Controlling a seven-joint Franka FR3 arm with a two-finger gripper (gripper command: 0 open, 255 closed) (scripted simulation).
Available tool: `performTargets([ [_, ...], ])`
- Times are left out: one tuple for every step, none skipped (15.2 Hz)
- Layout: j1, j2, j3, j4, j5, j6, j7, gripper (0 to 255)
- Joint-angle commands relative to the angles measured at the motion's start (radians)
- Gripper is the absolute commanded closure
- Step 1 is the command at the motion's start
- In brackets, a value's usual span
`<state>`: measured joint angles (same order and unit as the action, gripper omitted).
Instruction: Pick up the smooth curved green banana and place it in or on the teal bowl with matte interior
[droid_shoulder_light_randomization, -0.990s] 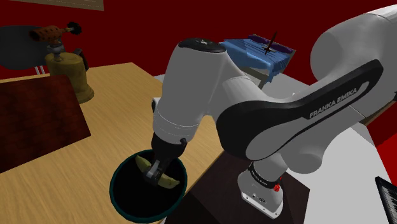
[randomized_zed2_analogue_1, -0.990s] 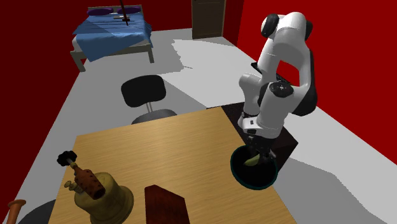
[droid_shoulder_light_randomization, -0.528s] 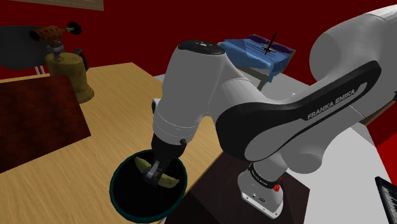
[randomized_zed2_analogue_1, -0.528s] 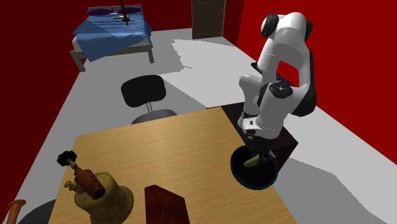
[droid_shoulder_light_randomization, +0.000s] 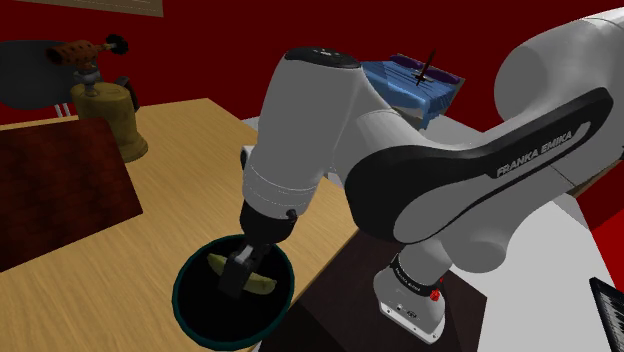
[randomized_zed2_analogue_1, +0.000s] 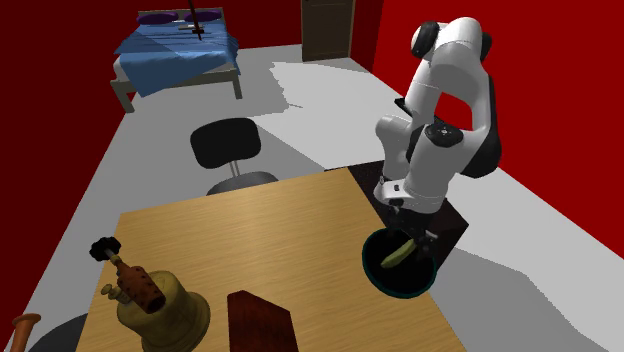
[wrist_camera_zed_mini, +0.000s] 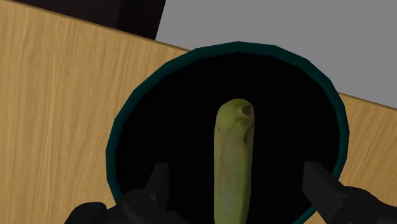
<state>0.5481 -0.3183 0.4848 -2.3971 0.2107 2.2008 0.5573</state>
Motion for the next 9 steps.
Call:
performTargets([
  [0.001,-0.033,-0.014,0.035,0.005,-0.068,-0.007,0],
  [0.002,-0.045,-0.020,0.051,0.006,-0.096,-0.009,0],
  [0.002,-0.045,-0.020,0.051,0.006,-0.096,-0.009,0],
  [0.002,-0.046,-0.020,0.051,0.006,-0.097,-0.009,0],
  [0.002,-0.045,-0.020,0.051,0.006,-0.096,-0.009,0],
  [0.002,-0.045,-0.020,0.051,0.006,-0.096,-0.009,0],
  [0.002,-0.045,-0.020,0.051,0.006,-0.096,-0.009,0],
  [0.002,-0.045,-0.020,0.051,0.006,-0.096,-0.009,0],
  [0.002,-0.045,-0.020,0.051,0.006,-0.096,-0.009,0],
])
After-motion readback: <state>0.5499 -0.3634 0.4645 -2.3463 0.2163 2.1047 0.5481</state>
